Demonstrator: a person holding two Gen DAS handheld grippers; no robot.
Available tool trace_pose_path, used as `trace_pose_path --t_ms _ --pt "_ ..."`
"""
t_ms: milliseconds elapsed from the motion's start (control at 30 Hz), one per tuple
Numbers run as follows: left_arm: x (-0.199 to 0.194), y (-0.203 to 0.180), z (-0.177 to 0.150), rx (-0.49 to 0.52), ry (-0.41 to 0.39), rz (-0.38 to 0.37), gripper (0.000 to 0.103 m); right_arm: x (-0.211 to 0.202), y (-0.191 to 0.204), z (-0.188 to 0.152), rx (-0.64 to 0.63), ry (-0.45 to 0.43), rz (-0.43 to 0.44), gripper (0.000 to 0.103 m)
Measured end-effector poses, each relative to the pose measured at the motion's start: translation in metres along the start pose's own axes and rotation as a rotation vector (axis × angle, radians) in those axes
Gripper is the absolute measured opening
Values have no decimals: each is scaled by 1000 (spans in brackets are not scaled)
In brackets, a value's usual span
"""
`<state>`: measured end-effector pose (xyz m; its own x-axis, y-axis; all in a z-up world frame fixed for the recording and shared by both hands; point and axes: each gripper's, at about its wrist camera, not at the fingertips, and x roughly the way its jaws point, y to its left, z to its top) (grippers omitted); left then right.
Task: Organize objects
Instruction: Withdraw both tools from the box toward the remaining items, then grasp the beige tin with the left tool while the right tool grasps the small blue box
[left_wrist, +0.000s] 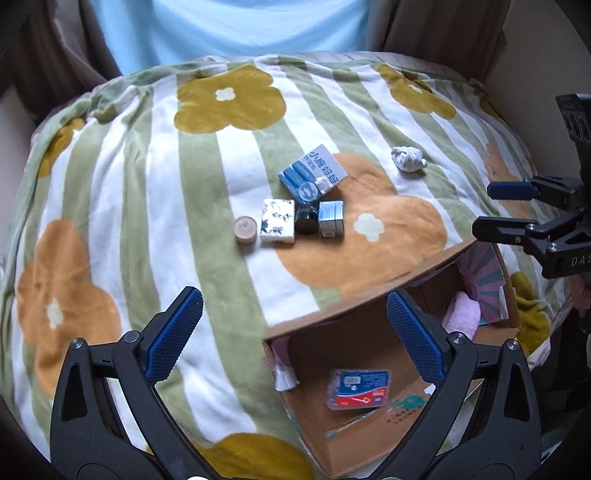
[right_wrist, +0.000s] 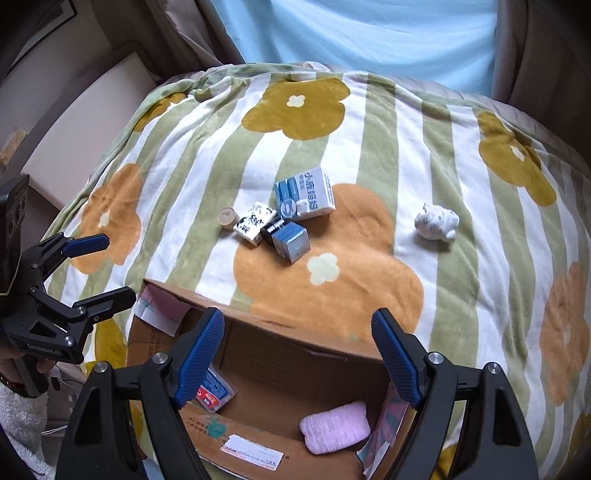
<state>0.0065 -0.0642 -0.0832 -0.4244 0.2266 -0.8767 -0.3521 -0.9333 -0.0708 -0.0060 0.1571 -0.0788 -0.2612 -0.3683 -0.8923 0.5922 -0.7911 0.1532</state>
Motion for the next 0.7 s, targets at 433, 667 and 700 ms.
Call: trace_pose_path --t_ms 433,667,700 --pt "91 66 48 257 96 -107 89 57 3 79 -261 54 128 79" --pt "166 87 46 287 197 -165 84 123 4 89 -348 201 152 79" --pt "173 87 46 293 200 -173 84 132 4 90 -356 215 151 79"
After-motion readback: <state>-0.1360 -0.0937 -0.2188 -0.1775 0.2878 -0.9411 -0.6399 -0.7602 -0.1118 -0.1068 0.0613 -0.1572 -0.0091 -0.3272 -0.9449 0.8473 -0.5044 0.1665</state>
